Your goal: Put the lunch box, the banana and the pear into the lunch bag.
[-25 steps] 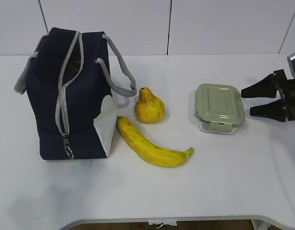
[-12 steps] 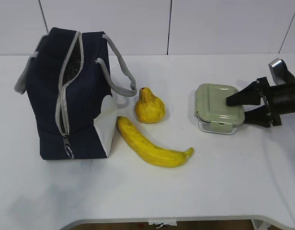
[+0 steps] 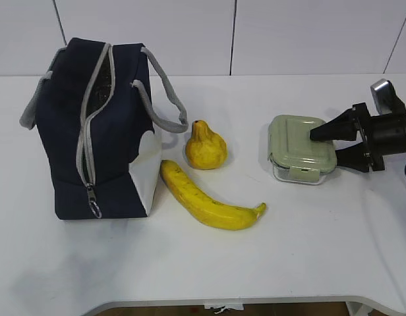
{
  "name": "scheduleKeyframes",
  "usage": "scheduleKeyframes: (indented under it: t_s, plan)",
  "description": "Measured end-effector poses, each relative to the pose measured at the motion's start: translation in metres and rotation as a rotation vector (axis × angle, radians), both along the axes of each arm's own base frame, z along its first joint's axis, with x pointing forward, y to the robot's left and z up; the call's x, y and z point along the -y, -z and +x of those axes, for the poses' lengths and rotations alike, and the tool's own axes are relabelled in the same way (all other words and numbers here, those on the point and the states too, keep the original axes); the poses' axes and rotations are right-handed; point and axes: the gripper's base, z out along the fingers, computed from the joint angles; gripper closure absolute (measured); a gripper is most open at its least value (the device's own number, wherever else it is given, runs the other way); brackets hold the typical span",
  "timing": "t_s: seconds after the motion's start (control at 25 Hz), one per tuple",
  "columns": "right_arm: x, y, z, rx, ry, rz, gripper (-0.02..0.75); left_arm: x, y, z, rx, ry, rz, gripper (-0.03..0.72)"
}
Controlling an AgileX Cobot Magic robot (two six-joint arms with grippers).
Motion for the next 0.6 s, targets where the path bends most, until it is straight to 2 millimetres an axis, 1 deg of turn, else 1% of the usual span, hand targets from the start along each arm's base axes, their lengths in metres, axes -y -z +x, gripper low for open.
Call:
scheduleKeyframes:
  t_s: [0.08,0.28,0.6]
  plan:
    - [0.0,0.0,0.0,0.0,0.0,0.0,0.186,0.0,0.0,0.0,0.0,0.0,0.0,0.448]
    - [0.0002,0.0002,0.0002,0.0,0.003,-0.003,0.316,0.0,0.0,0.0,0.0,0.0,0.0,0.448]
    - [0.0004,0.0002,0.0006,0.001,0.008,-0.004,0.33,0.0,0.0,0.0,0.0,0.0,0.0,0.448]
